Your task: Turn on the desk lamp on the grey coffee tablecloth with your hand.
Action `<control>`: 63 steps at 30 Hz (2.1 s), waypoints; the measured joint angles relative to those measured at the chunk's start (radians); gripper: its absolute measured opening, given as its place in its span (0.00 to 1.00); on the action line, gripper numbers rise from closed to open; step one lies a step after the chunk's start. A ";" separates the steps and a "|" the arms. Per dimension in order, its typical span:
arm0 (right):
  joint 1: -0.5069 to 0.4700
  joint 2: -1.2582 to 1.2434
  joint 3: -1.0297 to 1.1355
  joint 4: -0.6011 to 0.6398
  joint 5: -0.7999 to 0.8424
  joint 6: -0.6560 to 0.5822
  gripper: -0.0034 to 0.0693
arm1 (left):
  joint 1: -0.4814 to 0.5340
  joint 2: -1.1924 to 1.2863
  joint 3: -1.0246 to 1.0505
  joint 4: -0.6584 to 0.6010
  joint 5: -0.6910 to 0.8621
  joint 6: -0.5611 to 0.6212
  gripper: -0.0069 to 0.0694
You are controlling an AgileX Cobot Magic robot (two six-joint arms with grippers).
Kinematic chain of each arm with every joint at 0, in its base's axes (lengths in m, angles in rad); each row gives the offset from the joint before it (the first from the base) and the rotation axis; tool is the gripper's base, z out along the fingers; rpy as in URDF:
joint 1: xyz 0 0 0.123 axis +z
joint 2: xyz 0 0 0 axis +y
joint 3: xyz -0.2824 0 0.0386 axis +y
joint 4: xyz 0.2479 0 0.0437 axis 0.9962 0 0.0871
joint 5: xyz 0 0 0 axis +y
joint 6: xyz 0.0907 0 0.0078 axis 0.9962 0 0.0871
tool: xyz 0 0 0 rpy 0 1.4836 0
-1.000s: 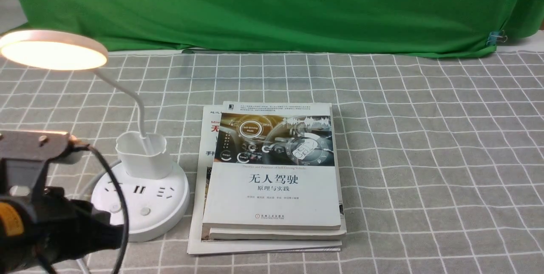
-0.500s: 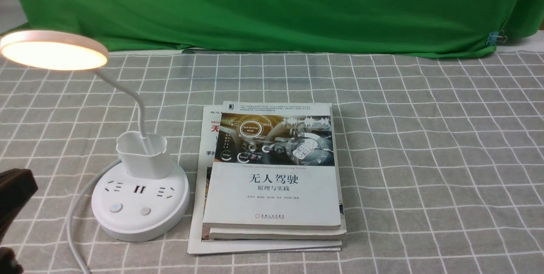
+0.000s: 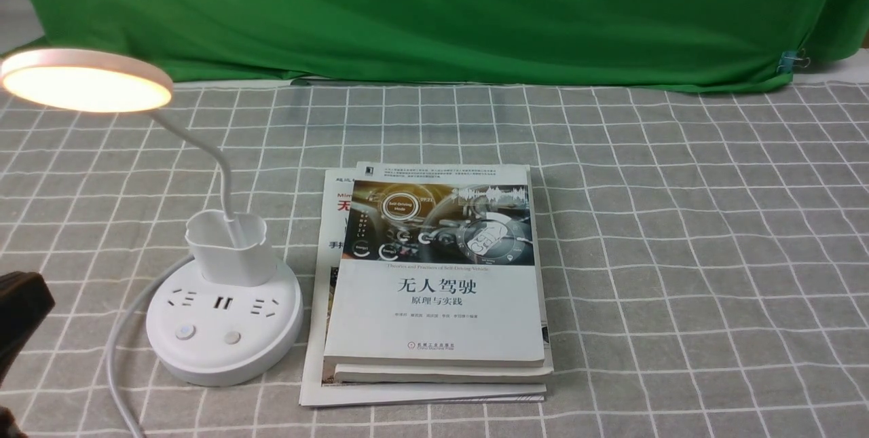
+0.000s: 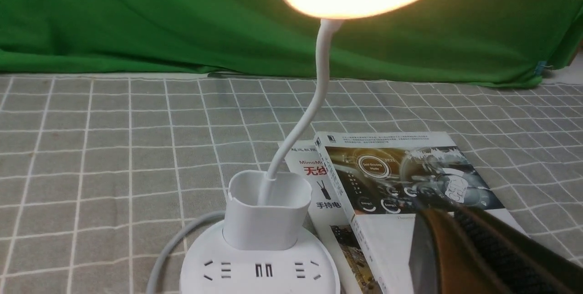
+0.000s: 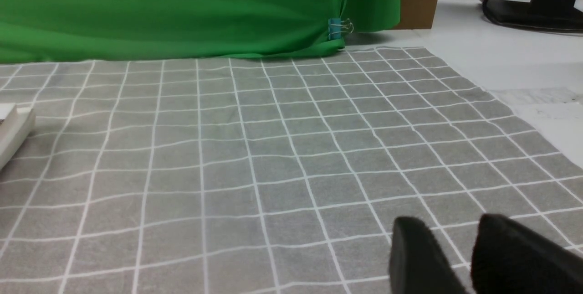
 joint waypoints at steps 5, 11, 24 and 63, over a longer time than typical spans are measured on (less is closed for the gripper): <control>0.000 0.000 0.000 0.000 0.000 0.000 0.38 | 0.074 -0.032 0.067 0.016 -0.052 0.115 0.11; 0.000 0.000 0.000 0.000 0.000 0.000 0.38 | 0.154 -0.183 0.276 0.040 -0.180 0.238 0.11; 0.000 0.000 0.000 0.000 0.000 0.000 0.38 | 0.161 -0.277 0.400 0.084 -0.188 0.253 0.11; 0.000 0.000 0.000 0.000 0.000 0.000 0.38 | 0.241 -0.277 0.400 0.085 -0.188 0.258 0.11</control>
